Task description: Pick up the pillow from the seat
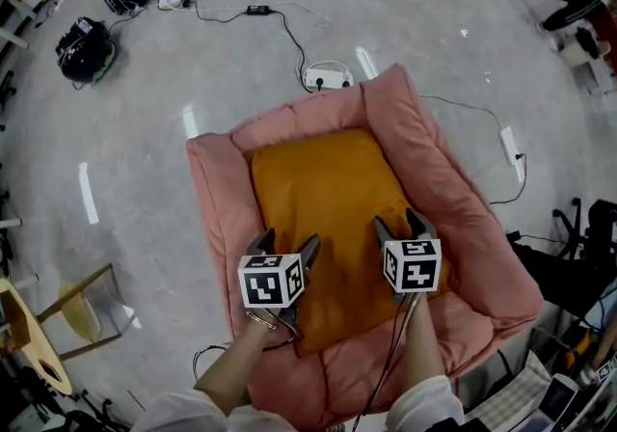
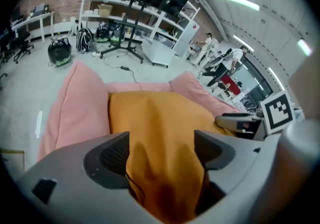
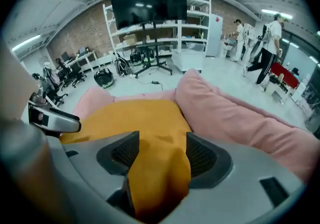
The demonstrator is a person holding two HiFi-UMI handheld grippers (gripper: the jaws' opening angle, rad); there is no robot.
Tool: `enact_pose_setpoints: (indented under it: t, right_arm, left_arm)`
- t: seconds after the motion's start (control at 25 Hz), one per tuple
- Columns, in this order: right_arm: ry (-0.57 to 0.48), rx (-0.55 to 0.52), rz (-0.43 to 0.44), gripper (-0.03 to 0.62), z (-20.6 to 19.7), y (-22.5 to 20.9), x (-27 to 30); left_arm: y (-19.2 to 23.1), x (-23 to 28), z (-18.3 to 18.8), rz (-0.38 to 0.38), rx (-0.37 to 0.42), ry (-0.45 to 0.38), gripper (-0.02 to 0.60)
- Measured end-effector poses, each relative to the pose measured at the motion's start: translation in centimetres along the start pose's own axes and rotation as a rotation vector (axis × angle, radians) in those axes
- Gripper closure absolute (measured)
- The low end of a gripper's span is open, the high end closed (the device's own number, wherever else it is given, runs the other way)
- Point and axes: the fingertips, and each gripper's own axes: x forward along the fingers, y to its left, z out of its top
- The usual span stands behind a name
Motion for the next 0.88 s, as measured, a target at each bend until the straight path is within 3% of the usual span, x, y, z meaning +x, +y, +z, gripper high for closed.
enact_pose_setpoints:
  t: [0.16,0.48,0.8,0.88]
  right_arm:
    - [0.164,0.023,0.033,0.319,-3.1,0.3,3.0]
    - [0.236,-0.014,0.044,0.326,-5.1,0.7,5.7]
    - [0.277,-0.066,0.084,0.481,-5.9,1.4,6.3]
    - [0.274,-0.077,0.091,0.519,-5.9,1.6,6.3]
  left_arm:
    - [0.9,2.2,-3.0,-0.007,-0.039,0.073,0.186]
    - [1.2,5.3,-4.9,-0.013,-0.029,0.137,0.187]
    - [1.4,6.5,-5.6,-0.009,-0.009,0.171,0.248]
    - [1.2,6.4,-5.5,-0.027,-0.006,0.165,0.297]
